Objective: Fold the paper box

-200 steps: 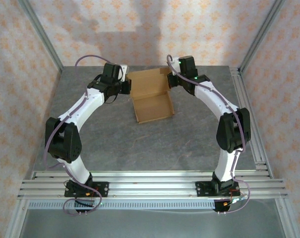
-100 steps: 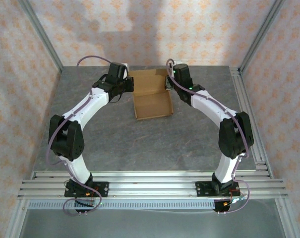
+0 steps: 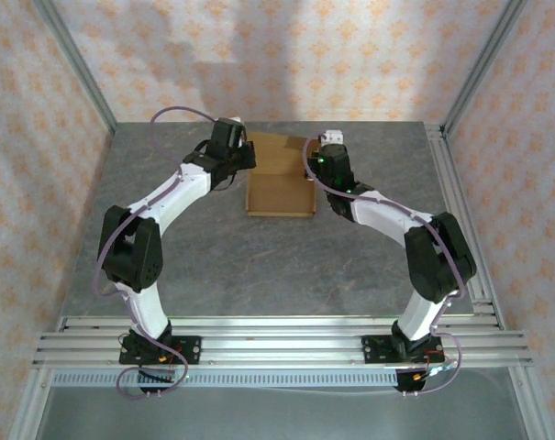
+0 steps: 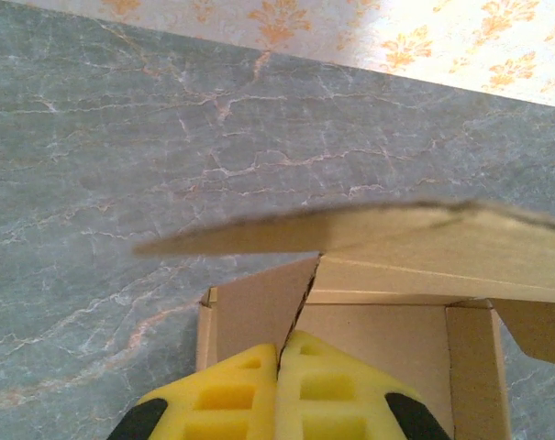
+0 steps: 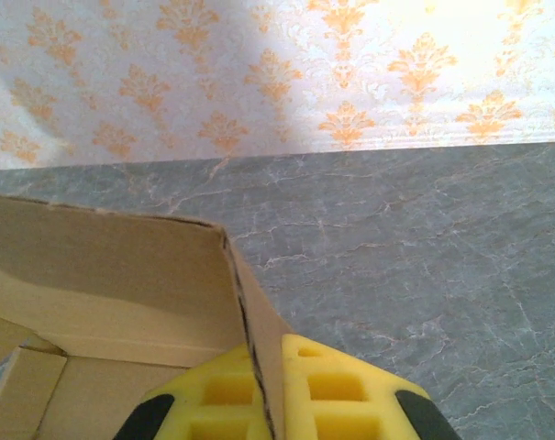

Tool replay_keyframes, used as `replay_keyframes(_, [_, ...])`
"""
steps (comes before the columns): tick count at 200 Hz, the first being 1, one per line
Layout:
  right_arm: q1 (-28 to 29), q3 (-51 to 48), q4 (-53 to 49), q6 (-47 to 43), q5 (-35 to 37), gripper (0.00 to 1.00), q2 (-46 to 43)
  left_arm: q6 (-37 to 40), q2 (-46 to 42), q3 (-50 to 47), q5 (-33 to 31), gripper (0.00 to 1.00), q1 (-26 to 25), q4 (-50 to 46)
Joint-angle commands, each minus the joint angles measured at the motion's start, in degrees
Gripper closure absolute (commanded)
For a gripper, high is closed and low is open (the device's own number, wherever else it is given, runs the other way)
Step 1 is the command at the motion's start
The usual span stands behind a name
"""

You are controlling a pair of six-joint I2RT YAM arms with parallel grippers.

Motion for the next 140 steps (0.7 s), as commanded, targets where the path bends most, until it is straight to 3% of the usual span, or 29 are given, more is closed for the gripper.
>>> replay_keyframes(1, [1.4, -1.9, 7.6, 1.3, 4.2, 1.00, -2.4, -1.5, -0.1, -2.8, -3.1, 1.00, -0.6, 4.4])
replay_keyframes(69, [2.9, -9.3, 21.8, 0.8, 5.8, 1.00, -0.7, -0.5, -0.7, -10.8, -4.7, 1.00, -1.8, 15.9])
replay_keyframes(140, [3.2, -14.2, 27.3, 1.9, 5.4, 1.00, -0.8, 0.2, -3.1, -16.8, -8.2, 1.00, -3.8, 21.8])
